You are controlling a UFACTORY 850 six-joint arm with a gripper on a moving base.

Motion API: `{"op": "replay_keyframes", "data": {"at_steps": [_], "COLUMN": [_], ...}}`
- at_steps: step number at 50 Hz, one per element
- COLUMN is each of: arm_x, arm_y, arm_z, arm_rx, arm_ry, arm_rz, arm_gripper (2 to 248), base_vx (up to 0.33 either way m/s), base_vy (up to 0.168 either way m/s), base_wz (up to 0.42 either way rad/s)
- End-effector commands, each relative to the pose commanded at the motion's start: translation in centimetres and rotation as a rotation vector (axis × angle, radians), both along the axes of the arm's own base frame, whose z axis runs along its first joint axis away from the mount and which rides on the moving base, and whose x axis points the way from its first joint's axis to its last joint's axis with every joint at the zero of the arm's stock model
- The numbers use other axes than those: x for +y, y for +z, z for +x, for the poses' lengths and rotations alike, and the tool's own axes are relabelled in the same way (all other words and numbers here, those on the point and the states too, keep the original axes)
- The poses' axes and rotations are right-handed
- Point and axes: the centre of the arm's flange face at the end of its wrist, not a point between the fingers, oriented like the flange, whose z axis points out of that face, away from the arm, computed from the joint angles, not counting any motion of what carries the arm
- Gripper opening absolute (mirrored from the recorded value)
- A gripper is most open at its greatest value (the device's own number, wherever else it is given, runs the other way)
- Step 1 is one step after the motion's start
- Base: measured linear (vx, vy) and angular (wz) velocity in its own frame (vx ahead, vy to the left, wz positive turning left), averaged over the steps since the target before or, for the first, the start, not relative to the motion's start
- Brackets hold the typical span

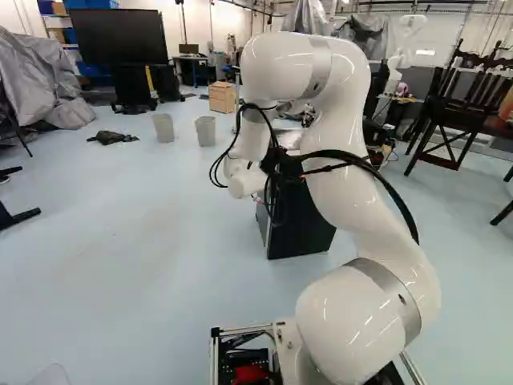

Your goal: Grab a drink from the fridge

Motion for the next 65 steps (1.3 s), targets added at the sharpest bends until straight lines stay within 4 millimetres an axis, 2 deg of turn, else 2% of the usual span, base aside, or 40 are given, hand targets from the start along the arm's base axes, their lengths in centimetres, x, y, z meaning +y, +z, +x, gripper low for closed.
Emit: {"op": "replay_keyframes", "data": {"at_steps": [13, 50, 65], "arm_x": [-0.6, -1.3, -2.4], "arm_y": [0.2, 0.8, 1.0], "arm_z": [-2.2, -10.3, -13.2], "arm_rx": [0.027, 0.115, 0.147], "arm_ry": [0.001, 0.044, 0.043], "arm_rz": [-0.008, -0.038, -0.048], "arm_gripper": [247, 247, 247], "base_vx": [-0.001, 0.000, 0.000], "base_vy": [-0.002, 0.000, 0.000], "base_wz": [0.000, 0.000, 0.000]}}
